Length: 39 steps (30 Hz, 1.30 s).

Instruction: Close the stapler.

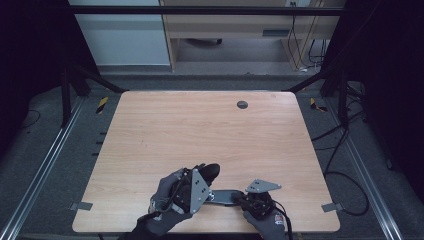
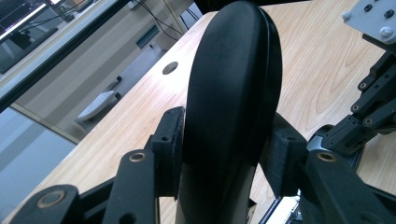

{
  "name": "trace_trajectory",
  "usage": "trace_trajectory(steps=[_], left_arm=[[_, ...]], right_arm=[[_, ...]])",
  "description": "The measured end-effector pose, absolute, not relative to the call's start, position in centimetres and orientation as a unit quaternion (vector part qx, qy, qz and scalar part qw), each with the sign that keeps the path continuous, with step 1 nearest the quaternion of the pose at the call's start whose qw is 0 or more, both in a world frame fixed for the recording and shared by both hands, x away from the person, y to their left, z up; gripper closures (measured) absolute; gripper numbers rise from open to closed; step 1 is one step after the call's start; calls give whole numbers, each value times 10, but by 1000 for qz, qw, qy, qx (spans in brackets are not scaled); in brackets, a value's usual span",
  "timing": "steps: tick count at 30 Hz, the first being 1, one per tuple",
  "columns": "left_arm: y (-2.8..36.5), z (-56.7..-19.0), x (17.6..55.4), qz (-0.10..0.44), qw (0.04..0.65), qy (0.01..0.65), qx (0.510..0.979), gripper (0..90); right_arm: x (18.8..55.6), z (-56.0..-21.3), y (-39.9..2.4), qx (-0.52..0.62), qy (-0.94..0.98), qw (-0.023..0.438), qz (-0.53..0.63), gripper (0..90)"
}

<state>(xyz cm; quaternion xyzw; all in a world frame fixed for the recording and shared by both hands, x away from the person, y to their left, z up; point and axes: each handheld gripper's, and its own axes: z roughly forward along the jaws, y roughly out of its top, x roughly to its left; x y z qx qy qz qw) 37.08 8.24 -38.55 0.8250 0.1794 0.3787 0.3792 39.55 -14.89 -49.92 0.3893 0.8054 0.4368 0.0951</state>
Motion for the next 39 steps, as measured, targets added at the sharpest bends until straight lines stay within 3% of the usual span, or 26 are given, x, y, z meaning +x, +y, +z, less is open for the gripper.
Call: trace_trajectory(steps=[39], left_arm=[[54, -405, 369, 402, 333, 134, 842, 533]], right_arm=[[395, -499, -149, 388, 805, 95, 438, 900]])
